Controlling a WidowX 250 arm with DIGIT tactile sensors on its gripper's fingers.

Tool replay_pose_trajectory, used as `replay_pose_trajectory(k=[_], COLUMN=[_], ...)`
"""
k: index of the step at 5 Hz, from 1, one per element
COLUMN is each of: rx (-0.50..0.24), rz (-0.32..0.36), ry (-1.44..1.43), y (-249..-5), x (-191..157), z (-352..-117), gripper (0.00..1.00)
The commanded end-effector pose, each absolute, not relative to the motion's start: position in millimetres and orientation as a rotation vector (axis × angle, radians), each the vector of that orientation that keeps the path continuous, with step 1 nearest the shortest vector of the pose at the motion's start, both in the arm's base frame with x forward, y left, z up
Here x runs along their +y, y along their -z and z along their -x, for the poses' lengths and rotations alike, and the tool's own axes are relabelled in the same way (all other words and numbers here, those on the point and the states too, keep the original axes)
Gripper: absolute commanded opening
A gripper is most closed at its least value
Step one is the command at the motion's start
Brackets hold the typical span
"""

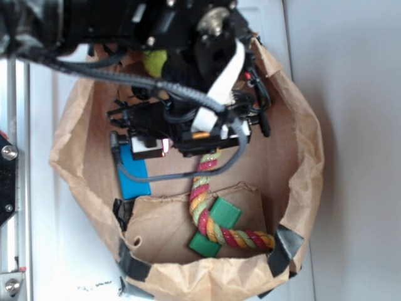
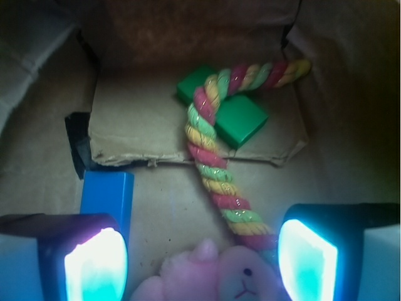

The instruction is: Grab the multicolored rope.

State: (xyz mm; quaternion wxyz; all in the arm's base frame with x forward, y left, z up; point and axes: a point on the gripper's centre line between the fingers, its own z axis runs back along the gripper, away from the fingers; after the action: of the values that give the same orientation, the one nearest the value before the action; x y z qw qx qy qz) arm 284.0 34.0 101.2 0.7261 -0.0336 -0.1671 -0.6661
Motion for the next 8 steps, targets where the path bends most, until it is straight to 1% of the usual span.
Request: replay_pose_trajectory(k=[1, 2, 4, 5, 6, 7, 8], rx=[-0.419, -0.433, -0.395, -0.364, -0.345, -0.336, -0.327], rz=[-0.046, -0.067, -0.087, -0.045, -0.04, -0.038, -0.038], ry=[1.517, 1.548, 1.63, 1.71, 1.754, 1.761, 1.774], y=[-110.9, -107.0, -92.4, -87.0, -86.3, -75.8, -63.6], x=[30.8, 24.1, 9.6, 0.5, -2.7, -18.1, -17.9], z=[-282.2, -286.4, -289.2, -294.7, -298.1, -280.9, -293.0], gripper=[1.0, 1.0, 1.0, 1.0, 1.0, 1.0, 1.0])
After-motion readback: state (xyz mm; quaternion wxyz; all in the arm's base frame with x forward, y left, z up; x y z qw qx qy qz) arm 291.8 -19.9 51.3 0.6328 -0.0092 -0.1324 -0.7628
